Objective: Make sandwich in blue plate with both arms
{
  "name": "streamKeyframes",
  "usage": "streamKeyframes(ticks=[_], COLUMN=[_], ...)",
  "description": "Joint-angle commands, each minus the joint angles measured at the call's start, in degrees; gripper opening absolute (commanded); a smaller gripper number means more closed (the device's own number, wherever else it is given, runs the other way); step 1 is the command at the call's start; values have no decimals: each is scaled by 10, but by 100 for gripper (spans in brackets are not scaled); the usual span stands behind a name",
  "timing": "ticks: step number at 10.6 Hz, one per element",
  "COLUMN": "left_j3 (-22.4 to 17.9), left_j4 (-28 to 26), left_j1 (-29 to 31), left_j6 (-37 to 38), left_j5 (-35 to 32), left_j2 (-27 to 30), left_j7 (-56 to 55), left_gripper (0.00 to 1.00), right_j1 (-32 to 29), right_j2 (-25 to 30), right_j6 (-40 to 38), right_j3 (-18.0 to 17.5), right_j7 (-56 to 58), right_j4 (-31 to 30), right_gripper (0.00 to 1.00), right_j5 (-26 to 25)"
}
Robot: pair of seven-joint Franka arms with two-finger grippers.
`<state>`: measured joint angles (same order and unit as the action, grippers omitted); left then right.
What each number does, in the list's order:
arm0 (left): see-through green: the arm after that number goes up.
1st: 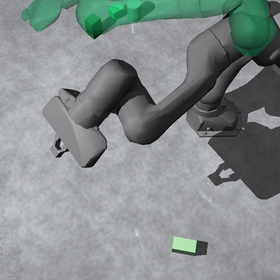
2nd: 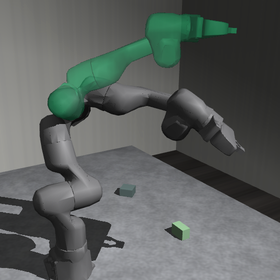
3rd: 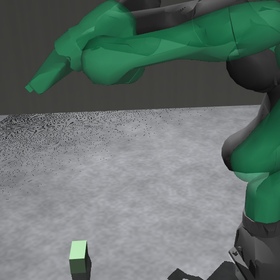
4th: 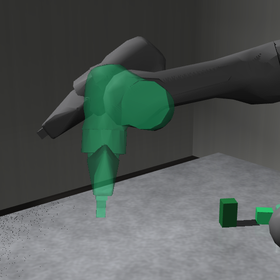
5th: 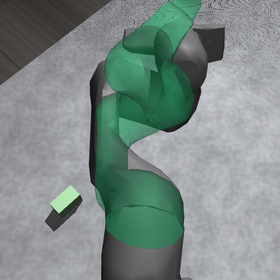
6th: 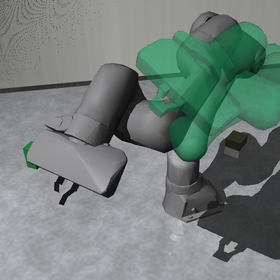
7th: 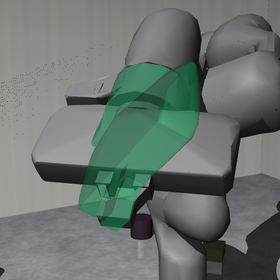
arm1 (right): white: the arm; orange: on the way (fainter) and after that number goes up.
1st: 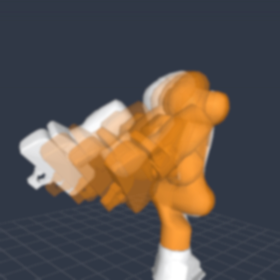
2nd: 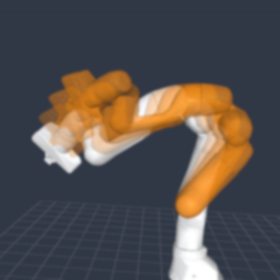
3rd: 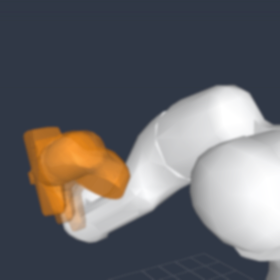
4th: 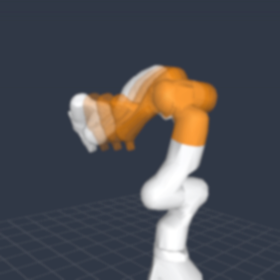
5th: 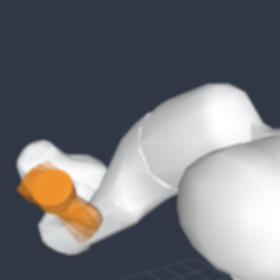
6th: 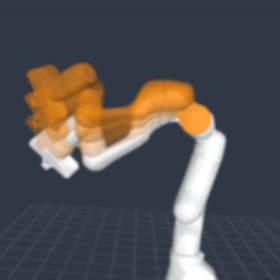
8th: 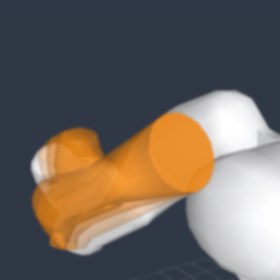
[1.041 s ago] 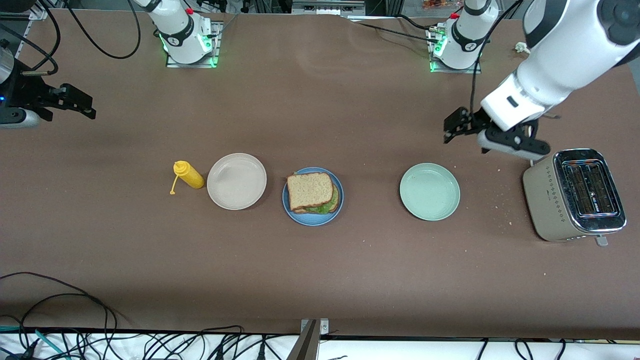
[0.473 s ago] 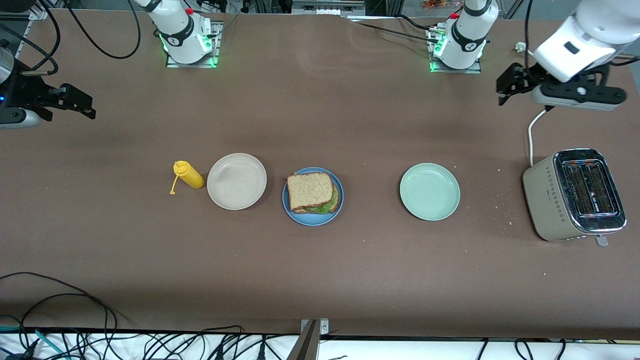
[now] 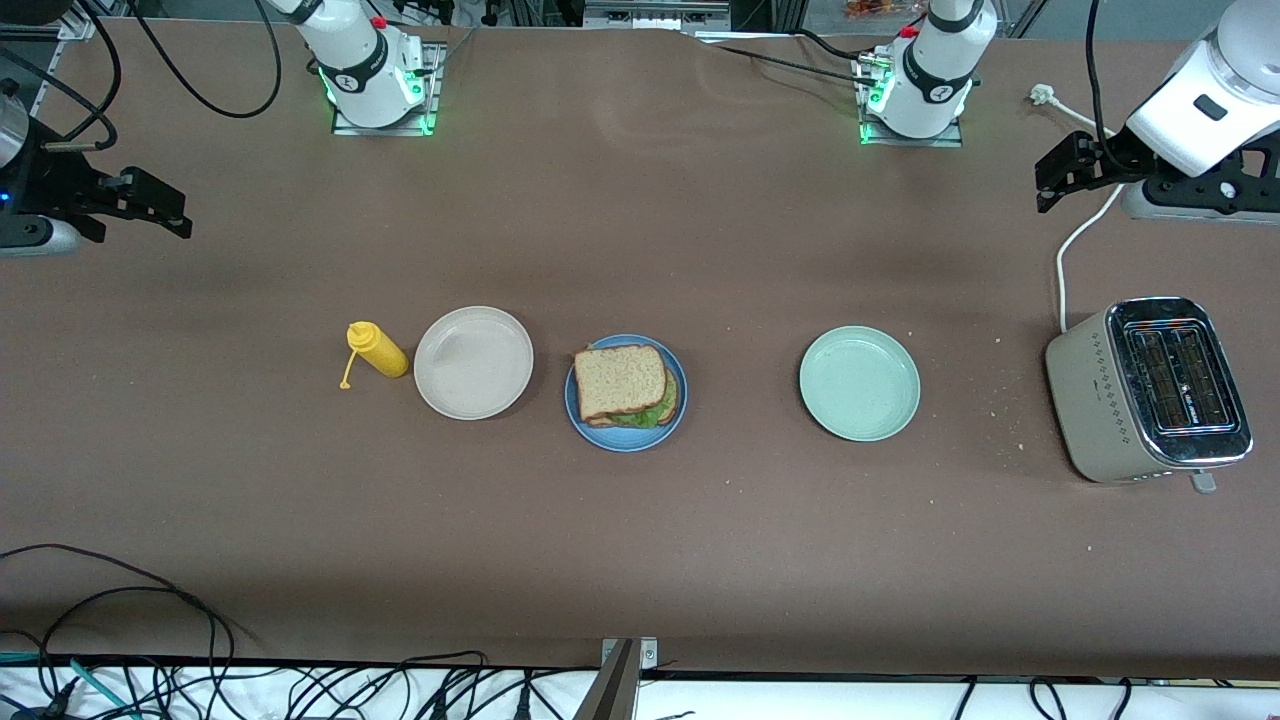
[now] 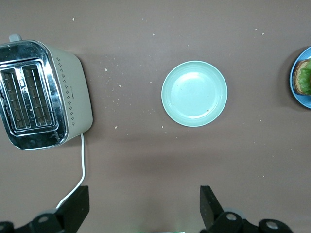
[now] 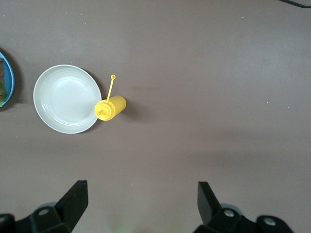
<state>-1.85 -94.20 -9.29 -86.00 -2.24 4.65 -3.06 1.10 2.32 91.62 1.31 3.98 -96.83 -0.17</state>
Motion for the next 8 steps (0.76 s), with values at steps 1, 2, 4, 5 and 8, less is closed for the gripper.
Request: streamKeyframes(ticks=[1,2,4,5,8], left_j3=[-21,-36,-44,-44,-39], left_j4=[83,84,85,86,86], left_j1=[-11,-18,-28,-28,-28], left_j6=[49,50,50,50,50], left_j5=[-6,13,18,18,18], left_j2=[-56,-57,-57,-56,-56], left_j7=[6,6,4,5,5], left_gripper=[100,100,100,100,100], right_j1=[-2,-2,-2,-2,-2], right_j2=[4,4,4,4,4], right_j6=[-3,-4,-4,-4,-4], right_j3=[-3,-3,-3,-3,-3], right_j7=[-4,-4,-4,-4,-4], right_j4=[1,1,1,1,1], right_gripper=[100,100,100,100,100], right_j5=[-5,-5,-5,-5,-5])
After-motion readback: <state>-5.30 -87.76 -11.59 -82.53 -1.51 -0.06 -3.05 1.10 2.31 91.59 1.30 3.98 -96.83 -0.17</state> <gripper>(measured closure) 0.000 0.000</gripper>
